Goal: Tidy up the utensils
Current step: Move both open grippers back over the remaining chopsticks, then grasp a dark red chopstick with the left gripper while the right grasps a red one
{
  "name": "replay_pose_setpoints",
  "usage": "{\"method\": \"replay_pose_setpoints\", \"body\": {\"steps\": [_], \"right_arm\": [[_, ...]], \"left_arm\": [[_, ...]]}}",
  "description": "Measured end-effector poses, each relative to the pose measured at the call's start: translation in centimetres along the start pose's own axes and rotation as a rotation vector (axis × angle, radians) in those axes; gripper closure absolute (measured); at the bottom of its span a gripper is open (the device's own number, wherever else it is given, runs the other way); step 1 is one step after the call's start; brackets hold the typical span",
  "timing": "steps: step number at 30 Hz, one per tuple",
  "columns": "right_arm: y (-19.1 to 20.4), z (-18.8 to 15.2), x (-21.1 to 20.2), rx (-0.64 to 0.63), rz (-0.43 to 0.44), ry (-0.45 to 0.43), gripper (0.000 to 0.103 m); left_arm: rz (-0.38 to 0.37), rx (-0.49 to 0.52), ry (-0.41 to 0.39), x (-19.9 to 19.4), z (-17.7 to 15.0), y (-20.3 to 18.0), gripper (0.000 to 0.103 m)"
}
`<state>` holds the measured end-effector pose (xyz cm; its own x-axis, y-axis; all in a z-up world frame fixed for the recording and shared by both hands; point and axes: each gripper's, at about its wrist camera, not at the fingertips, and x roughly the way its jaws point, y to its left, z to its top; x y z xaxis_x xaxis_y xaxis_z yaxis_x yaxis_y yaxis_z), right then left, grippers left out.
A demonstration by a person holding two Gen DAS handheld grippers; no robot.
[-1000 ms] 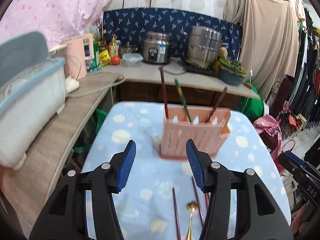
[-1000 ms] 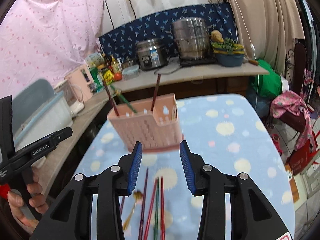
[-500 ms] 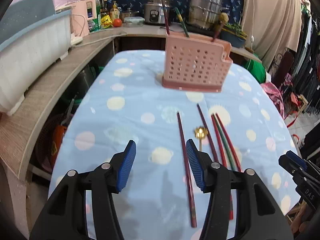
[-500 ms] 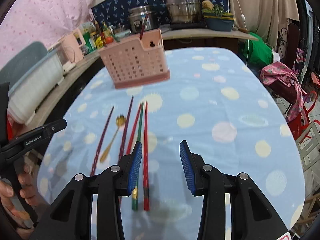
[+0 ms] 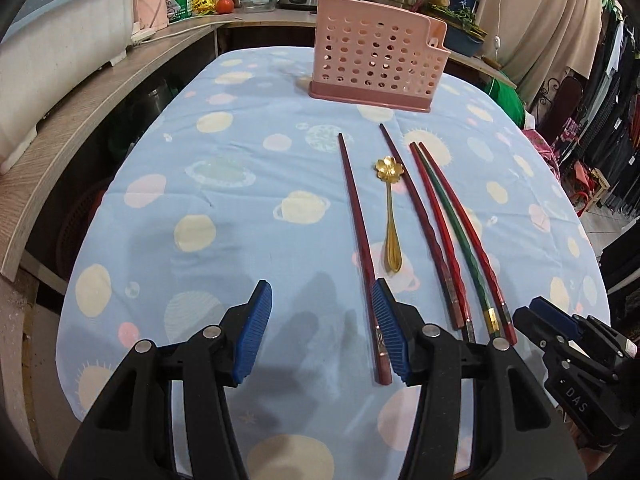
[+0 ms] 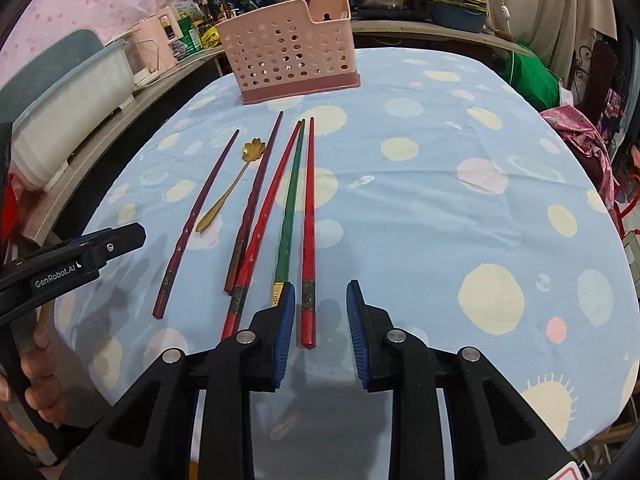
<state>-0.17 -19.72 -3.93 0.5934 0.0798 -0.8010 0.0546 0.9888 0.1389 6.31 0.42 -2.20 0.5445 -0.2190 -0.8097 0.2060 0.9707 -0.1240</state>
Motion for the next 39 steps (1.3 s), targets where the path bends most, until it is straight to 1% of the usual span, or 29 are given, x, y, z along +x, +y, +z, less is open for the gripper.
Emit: {"method": "replay_pose_setpoints", "body": {"steps": [5, 9, 21, 28, 29, 31, 32, 34, 35, 36, 37, 39], "right_arm": [[0.1, -0.3, 0.6, -0.003, 0.001, 0.017, 0.085], [0.1, -0.6, 1.0, -0.01, -0.002, 0.025, 0.087], [0.2, -0.7, 1.0, -0.023, -0.012, 0.018, 0.089], [0.3, -0.8, 1.0, -0.027, -0.014, 0.017, 0.089], [0.3, -0.8, 1.0, -0.027, -0.013, 0.018, 0.089], [0.3, -0.8, 1.0, -0.027, -0.013, 0.017, 0.089], [0.3, -0.8, 1.0, -0.027, -0.014, 0.018, 0.089], [0.3, -0.8, 1.0, -0.025, -0.012, 0.017, 0.089], [0.3, -0.8, 1.0, -0.025, -0.012, 0.018, 0.09], [0.2, -0.7, 1.0, -0.024, -0.013, 0.019, 0.092], [0.2, -0.7, 1.0, -0.022, -0.012, 0.02, 0.095], [0.0, -0.6, 1.0, -0.013, -0.004, 0.024, 0.095]], "left_arm": [[-0.006, 0.017, 0.017, 0.2, -1.0, -0.5, 0.053], [-0.01, 0.035, 0.031, 0.5, -1.6, -1.1, 0.053], [-0.024, 0.06, 0.064, 1.6, -2.6, -2.0, 0.053], [-0.004, 0.084, 0.057, 1.9, -2.8, -2.4, 0.055], [-0.002, 0.09, 0.054, 1.9, -2.8, -2.5, 0.057], [0.003, 0.107, 0.049, 1.8, -3.0, -2.7, 0.071], [0.002, 0.111, 0.049, 1.8, -3.0, -2.7, 0.074], [-0.009, 0.113, 0.051, 1.7, -3.0, -2.7, 0.088], [-0.014, 0.113, 0.053, 1.7, -3.0, -2.6, 0.092], [-0.015, 0.112, 0.054, 1.7, -3.0, -2.6, 0.095], [-0.017, 0.111, 0.054, 1.7, -3.0, -2.6, 0.095], [-0.021, 0.107, 0.057, 1.7, -3.0, -2.5, 0.095]]}}
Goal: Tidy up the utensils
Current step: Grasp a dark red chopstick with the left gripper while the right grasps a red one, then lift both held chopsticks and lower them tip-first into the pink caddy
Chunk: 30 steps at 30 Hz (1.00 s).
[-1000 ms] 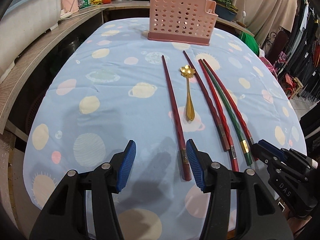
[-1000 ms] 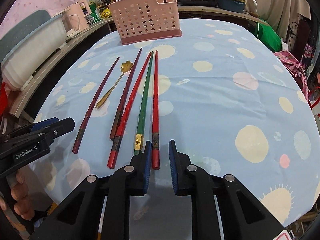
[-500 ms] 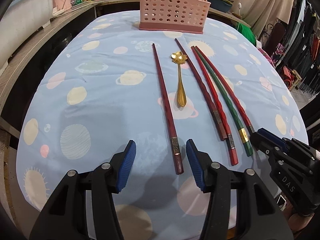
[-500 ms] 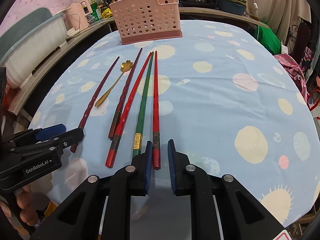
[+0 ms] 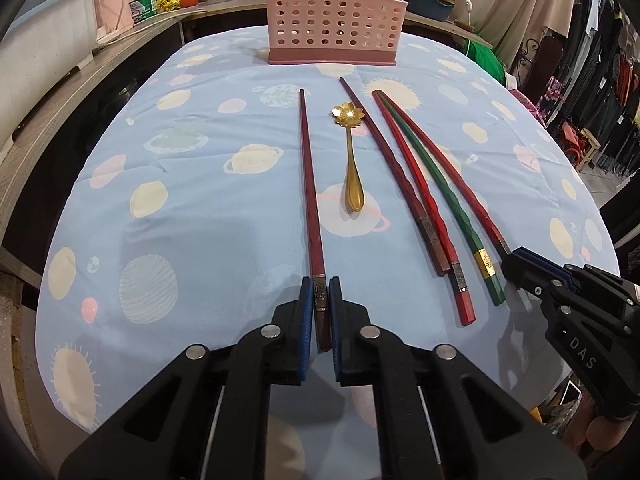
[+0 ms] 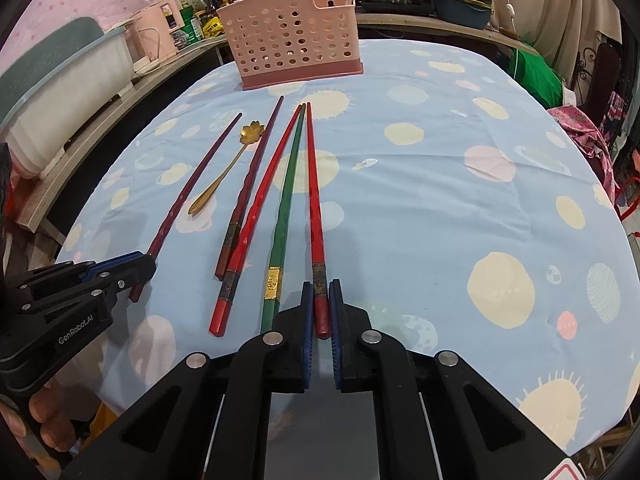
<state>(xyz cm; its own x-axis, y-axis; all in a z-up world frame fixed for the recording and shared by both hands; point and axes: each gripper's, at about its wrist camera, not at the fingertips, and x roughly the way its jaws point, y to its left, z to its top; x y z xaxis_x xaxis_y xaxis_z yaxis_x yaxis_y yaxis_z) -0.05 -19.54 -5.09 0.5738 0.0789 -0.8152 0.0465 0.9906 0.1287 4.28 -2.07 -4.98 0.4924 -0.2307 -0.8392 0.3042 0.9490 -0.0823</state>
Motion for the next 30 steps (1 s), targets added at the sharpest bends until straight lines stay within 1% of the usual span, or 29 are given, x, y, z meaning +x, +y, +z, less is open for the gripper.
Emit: {"method": "replay_pose_setpoints", "body": {"steps": [6, 11, 15, 19, 22, 30], "right_arm": [[0.0, 0.3, -0.6, 0.006, 0.011, -0.01, 0.096], [0.0, 1.2, -2.2, 0.014, 0.023, -0.05, 0.096], [-0.3, 2.8, -4.0, 0.03, 0.037, -0.096, 0.096], [-0.8, 4.8, -5.8, 0.043, 0.049, -0.147, 0.096], [-1.2, 6.5, -7.2, 0.057, 0.062, -0.188, 0.096], [-1.6, 12.0, -10.0, 0.056, 0.076, -0.313, 0.096]], "left_arm": [[-0.002, -0.021, -0.009, -0.6, 0.4, 0.4, 0.096], [-0.009, -0.045, -0.029, -2.0, 1.3, 0.9, 0.096], [-0.018, -0.061, -0.058, -3.5, 2.7, 1.5, 0.096], [-0.03, -0.082, -0.102, -5.4, 4.6, 2.1, 0.096], [-0.029, -0.086, -0.149, -7.0, 6.4, 2.6, 0.096], [-0.026, -0.1, -0.247, -9.8, 11.5, 3.6, 0.096]]}}
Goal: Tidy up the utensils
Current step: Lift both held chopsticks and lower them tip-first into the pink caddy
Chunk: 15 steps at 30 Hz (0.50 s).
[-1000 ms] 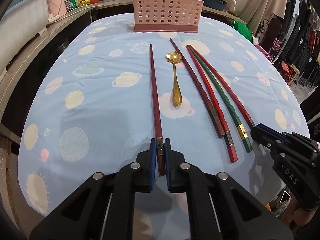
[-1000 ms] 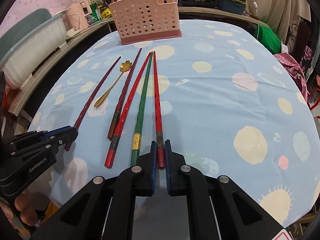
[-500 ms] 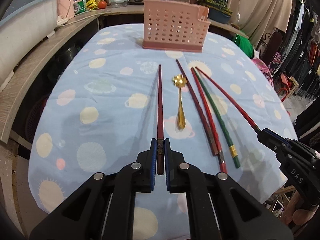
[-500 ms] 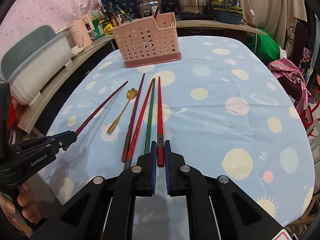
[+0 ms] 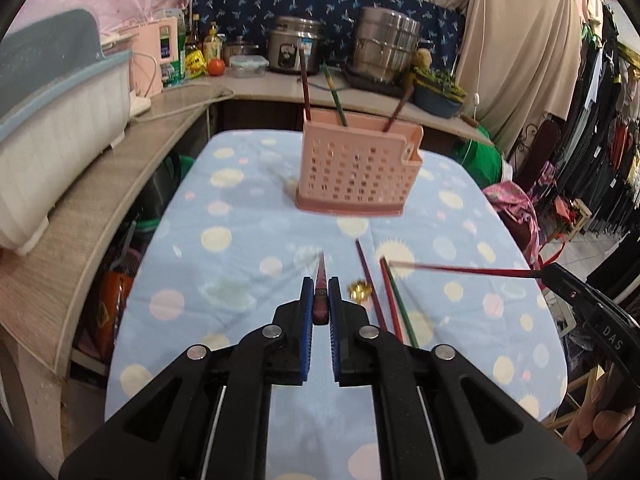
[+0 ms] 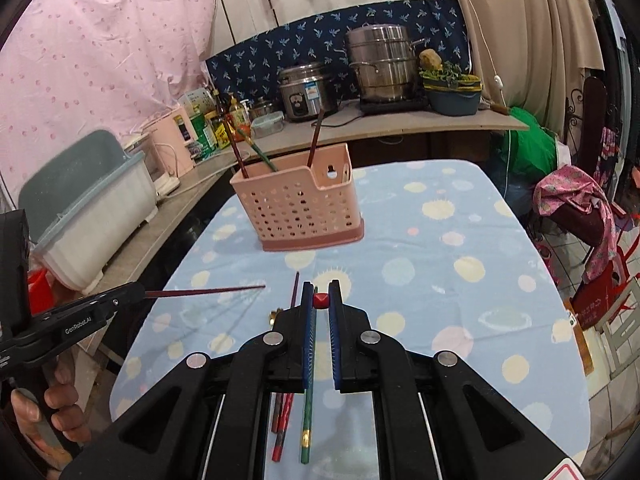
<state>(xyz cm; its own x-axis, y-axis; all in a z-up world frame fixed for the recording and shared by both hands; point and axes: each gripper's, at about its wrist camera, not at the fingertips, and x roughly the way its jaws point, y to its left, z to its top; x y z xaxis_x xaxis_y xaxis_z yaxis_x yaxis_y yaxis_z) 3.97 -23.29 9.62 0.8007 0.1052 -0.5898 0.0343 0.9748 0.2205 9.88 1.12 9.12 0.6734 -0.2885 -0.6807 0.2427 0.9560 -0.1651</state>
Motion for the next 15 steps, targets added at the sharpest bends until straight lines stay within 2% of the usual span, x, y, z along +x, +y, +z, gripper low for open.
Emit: {"method": "replay_pose_setpoints", "body": {"steps": [15], "right_arm": [[0.5, 9.6, 0.4, 0.002, 0.02, -0.158, 0.096]], "left_arm": [[0.0, 0.002, -0.132, -0.2, 10.5, -0.1, 0.096]]}}
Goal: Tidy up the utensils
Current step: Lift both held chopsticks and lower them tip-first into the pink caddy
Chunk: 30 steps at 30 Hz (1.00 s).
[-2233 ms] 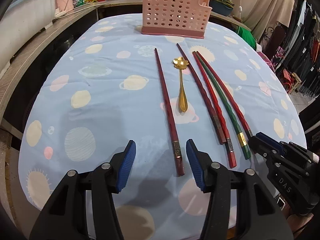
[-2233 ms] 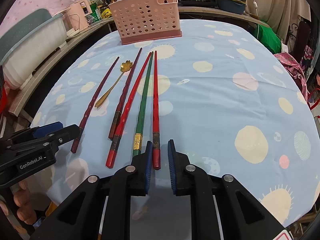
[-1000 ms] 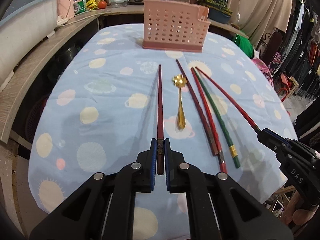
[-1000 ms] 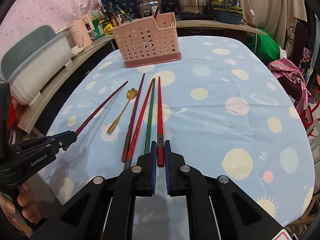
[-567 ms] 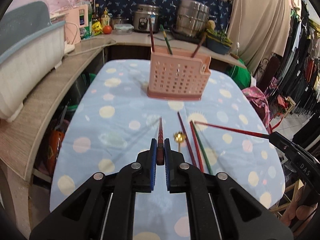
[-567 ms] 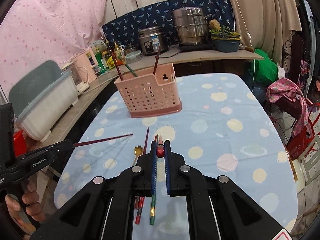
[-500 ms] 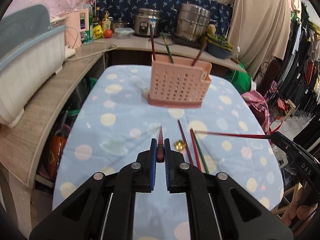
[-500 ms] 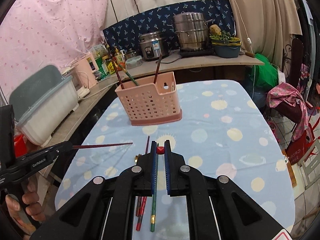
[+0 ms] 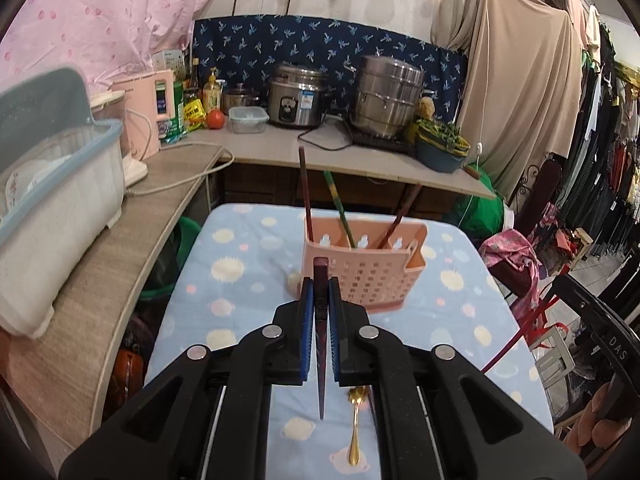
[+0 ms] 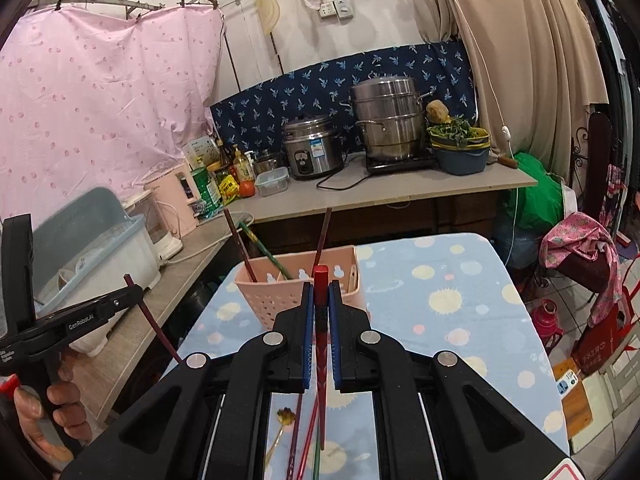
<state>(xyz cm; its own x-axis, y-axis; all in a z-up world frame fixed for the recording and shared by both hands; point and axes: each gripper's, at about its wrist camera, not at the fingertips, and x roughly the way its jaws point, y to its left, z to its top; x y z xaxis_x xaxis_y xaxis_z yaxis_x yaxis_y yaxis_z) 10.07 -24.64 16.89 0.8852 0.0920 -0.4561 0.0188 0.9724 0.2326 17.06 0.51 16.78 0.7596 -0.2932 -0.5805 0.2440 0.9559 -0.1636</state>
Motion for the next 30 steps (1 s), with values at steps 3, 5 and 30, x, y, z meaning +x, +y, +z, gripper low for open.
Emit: {"method": "replay_pose_setpoints", "body": {"steps": [3, 5, 30], "right_arm": [[0.1, 2.1, 0.0, 0.011, 0.019, -0.039, 0.096], [0.3, 3.3, -0.1, 0.017, 0.03, -0.066, 0.096], [2.8, 12.7, 10.8, 0.022, 0.057, -0.122, 0.096]], "left_arm": [[-0.002, 0.015, -0.038, -0.4, 2.0, -0.5, 0.096], [-0.007, 0.016, -0.072, -0.9, 3.6, -0.7, 0.096], [0.018, 0.035, -0.218, 5.1, 14.4, -2.5, 0.096]]}}
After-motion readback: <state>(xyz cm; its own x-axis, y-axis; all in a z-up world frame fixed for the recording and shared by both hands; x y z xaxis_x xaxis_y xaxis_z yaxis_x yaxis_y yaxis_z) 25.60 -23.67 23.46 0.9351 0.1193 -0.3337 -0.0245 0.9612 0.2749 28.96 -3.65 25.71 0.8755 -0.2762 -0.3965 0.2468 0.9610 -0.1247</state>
